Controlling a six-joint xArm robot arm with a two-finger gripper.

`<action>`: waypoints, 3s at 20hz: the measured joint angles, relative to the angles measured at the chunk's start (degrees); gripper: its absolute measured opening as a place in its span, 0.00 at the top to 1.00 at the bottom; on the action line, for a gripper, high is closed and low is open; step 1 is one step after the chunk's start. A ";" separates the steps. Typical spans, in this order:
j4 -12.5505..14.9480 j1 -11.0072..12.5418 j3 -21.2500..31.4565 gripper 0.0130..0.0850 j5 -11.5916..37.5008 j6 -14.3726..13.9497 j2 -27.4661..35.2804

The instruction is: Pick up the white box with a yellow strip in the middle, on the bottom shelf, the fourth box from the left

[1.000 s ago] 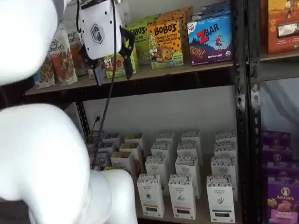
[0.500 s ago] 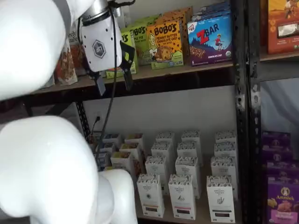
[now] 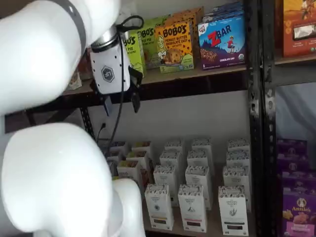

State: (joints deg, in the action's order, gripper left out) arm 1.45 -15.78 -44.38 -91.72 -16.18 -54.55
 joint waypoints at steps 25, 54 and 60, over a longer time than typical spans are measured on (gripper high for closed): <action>1.31 -9.35 13.80 0.00 37.89 -10.99 22.18; -5.10 -9.55 10.08 0.00 58.44 -6.62 52.72; -4.97 -9.28 9.22 0.00 61.01 -6.34 56.31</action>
State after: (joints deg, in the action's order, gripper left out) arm -3.52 -25.06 -35.16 -30.71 -22.52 1.76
